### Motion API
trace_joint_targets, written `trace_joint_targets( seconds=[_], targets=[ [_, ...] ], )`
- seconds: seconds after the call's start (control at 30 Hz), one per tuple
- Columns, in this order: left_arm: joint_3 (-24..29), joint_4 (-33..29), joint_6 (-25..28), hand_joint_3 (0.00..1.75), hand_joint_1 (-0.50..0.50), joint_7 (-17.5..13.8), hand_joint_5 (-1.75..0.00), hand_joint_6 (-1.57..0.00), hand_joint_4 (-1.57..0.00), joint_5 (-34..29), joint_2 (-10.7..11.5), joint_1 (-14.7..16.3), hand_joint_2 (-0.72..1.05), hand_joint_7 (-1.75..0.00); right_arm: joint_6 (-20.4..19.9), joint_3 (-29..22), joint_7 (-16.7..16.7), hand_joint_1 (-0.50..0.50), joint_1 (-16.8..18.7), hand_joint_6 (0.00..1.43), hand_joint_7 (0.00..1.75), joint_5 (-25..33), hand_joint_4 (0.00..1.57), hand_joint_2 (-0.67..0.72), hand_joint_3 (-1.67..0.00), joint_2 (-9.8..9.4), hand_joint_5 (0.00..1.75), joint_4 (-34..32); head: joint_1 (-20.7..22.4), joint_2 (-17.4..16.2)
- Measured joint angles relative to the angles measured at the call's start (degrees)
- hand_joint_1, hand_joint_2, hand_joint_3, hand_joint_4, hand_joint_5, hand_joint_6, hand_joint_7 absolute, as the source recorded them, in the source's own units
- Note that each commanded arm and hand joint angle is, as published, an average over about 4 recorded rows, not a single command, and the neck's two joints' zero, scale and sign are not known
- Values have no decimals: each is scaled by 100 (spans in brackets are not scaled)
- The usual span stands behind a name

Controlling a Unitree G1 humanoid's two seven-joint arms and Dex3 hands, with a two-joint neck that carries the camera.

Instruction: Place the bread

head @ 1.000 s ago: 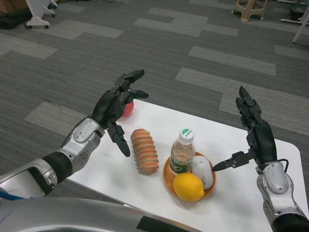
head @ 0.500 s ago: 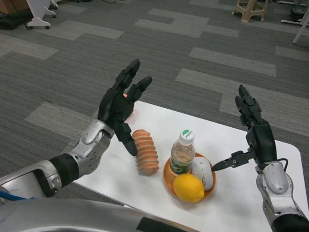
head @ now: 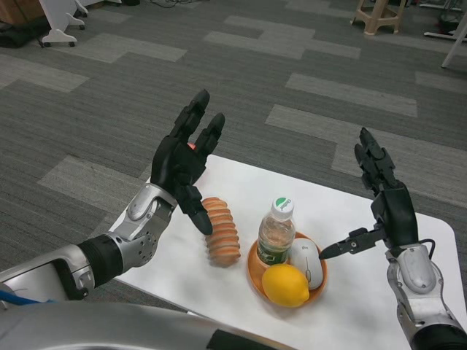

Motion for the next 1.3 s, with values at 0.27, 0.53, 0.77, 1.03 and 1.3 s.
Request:
trace_joint_targets(
  seconds=[0.27, 0.53, 0.77, 1.03, 1.3],
  targets=[
    [-1, -32, 0, 9, -50, 0, 0, 0, 0, -1, 3, 0, -72, 0, 0, 0, 0, -17, 4, 0, 0, 0, 0, 15, 0, 0, 0, -16, -5, 5],
    [-1, -63, 0, 9, -50, 0, 0, 0, 0, 0, 19, 0, -72, 0, 0, 0, 0, -17, 5, 0, 0, 0, 0, 15, 0, 0, 0, -24, -7, -16],
    [-1, -64, 0, 9, -50, 0, 0, 0, 0, -1, 31, 0, -72, 0, 0, 0, 0, -17, 5, 0, 0, 0, 0, 15, 0, 0, 0, -24, -6, -14],
    [-1, -65, 0, 9, -50, 0, 0, 0, 0, -2, 32, 0, -72, 0, 0, 0, 0, -17, 5, 0, 0, 0, 0, 15, 0, 1, 0, -24, -10, -9],
    [-1, -66, 0, 9, -50, 0, 0, 0, 0, -1, 35, 0, -72, 0, 0, -1, 0, -17, 5, 0, 0, 0, 0, 15, 0, 2, 0, -24, -25, -11]
  ],
)
